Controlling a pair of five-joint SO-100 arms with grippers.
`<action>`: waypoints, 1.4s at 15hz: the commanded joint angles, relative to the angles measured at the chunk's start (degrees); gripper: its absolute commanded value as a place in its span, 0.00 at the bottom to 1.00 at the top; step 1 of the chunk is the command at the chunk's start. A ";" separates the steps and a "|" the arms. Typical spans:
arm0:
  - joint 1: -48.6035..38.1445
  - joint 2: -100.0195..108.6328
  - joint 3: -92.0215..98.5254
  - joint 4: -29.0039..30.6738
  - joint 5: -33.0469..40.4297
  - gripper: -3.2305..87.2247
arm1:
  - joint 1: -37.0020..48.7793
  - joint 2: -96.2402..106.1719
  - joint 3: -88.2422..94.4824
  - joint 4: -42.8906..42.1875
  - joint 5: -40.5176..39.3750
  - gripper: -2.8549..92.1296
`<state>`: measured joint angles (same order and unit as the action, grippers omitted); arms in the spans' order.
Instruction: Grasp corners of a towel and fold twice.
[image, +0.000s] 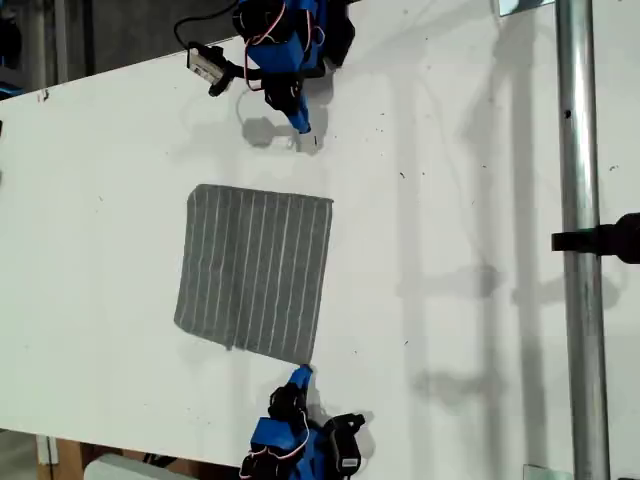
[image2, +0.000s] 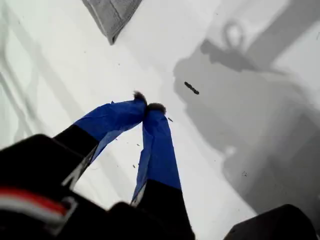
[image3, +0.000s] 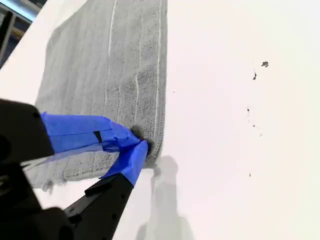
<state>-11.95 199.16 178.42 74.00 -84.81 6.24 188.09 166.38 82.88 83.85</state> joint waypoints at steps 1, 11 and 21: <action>0.35 0.09 0.26 0.09 -2.29 0.01 | -1.32 0.26 -1.41 0.97 1.05 0.03; 8.00 -56.51 -52.38 8.96 0.53 0.00 | -4.75 -68.20 -54.49 -8.96 -19.16 0.03; 13.62 -72.42 -75.23 21.01 12.22 0.36 | -2.99 -102.13 -85.17 -2.37 -49.04 0.44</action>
<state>1.58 125.68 105.91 94.39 -73.21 1.58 86.75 84.20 79.98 36.83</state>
